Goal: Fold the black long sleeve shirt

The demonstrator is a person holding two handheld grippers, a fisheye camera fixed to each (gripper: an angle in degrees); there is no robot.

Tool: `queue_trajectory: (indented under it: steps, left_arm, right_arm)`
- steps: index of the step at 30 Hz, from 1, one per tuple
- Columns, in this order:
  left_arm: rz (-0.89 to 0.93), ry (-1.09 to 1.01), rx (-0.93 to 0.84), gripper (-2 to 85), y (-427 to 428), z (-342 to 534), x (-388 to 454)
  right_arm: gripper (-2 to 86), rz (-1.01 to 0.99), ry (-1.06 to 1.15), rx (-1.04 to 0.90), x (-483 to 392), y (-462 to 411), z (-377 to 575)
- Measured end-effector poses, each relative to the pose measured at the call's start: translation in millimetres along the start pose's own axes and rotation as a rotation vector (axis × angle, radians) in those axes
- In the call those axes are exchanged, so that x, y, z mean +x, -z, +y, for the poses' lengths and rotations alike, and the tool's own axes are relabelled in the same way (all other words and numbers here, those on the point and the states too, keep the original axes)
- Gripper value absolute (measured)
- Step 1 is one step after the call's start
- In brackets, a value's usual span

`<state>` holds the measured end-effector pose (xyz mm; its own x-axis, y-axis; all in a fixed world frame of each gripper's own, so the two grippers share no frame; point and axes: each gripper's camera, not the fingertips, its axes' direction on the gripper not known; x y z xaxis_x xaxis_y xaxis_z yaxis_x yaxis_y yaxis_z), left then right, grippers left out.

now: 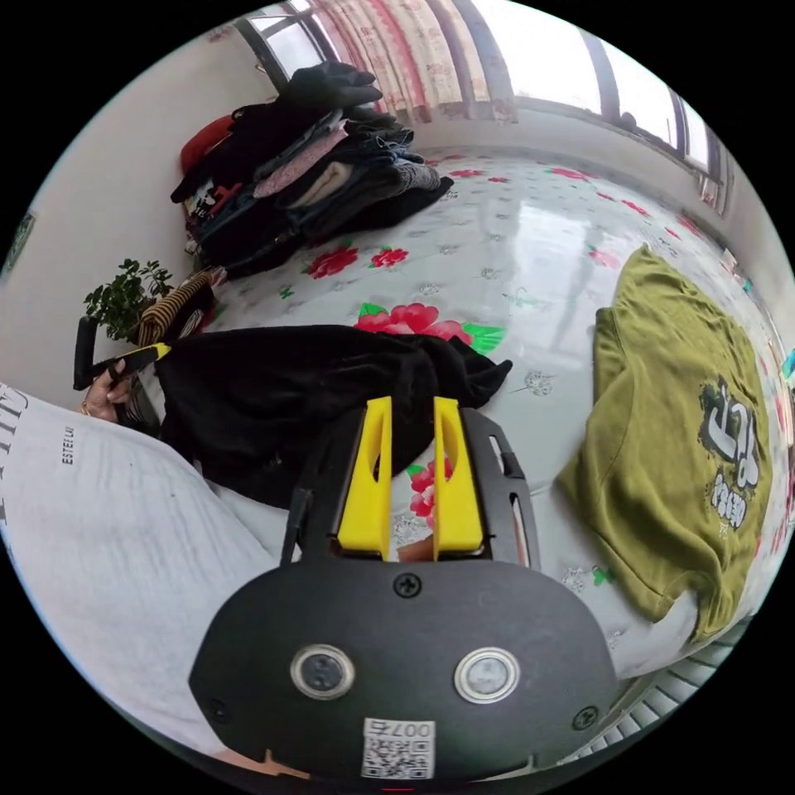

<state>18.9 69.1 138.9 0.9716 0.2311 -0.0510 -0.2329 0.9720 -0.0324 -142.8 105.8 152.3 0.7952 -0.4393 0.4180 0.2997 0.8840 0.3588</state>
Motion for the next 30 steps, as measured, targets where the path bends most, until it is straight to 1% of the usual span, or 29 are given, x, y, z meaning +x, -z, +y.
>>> queue_trajectory:
  steps: [2,5,7,9,11,14,15,16,17,18,19,20,21,22,23,24,25,26,28,30]
  left_arm:
    - [0.008,0.046,-0.001,-0.4,2,10,-9]
    - [0.006,0.041,0.011,-0.4,4,17,-6]
    - [0.007,0.029,0.008,-0.4,6,20,-4]
    - [0.003,0.020,0.010,-0.5,10,24,-3]
    - [-0.004,0.026,0.034,-0.6,24,27,-6]
    - [0.006,0.041,0.118,-0.7,61,28,-11]
    - [0.013,0.040,0.145,-0.7,71,28,-11]
    - [0.027,0.033,0.209,-0.7,94,27,-9]
    - [0.046,0.018,0.281,-0.8,120,26,-5]
    - [0.056,0.007,0.322,-0.8,133,26,-2]
    - [0.071,-0.029,0.421,-0.8,164,27,8]
    - [0.093,-0.074,0.535,-0.8,197,31,20]
    - [0.106,-0.097,0.593,-0.8,214,34,27]
    - [0.128,-0.147,0.706,-0.8,247,43,41]
    - [0.136,-0.204,0.815,-0.8,278,54,57]
    - [0.137,-0.234,0.867,-0.8,292,61,66]
    - [0.133,-0.295,0.964,-0.8,320,76,83]
    - [0.124,-0.347,1.053,-0.8,344,93,98]
    - [0.112,-0.413,1.166,-0.9,374,118,120]
    - [0.061,-0.461,1.231,-0.9,396,139,139]
  right_arm:
    - [3.7,-0.006,0.010,-0.035,1,-9,-4]
    - [4.9,-0.003,0.055,-0.075,-3,-26,-8]
    - [5.0,-0.031,0.078,-0.143,-7,-47,-9]
    - [3.8,-0.034,0.064,-0.215,-7,-63,-6]
    - [1.9,-0.028,0.032,-0.227,-6,-62,-4]
    - [0.6,-0.119,0.044,-0.009,-6,5,-7]
    - [0.4,-0.161,0.059,0.106,-7,47,-11]
    - [0.2,-0.170,0.096,0.221,-14,94,-16]
    - [0.1,-0.163,0.121,0.278,-19,118,-17]
    - [0.0,-0.139,0.176,0.393,-32,167,-17]
    - [0.0,-0.124,0.232,0.514,-47,217,-13]
    - [0.0,-0.115,0.259,0.572,-55,240,-8]
    - [-0.1,-0.086,0.307,0.691,-71,286,4]
    - [-0.1,-0.048,0.345,0.801,-89,327,20]
    - [-0.1,-0.031,0.367,0.856,-98,347,29]
    - [-0.1,0.003,0.403,0.957,-115,381,49]
    - [-0.1,0.039,0.428,1.049,-132,409,70]
    - [-0.1,0.057,0.436,1.089,-140,421,81]
    - [-0.1,0.137,0.473,1.254,-169,456,123]
    - [-0.1,0.204,0.491,1.371,-187,472,153]
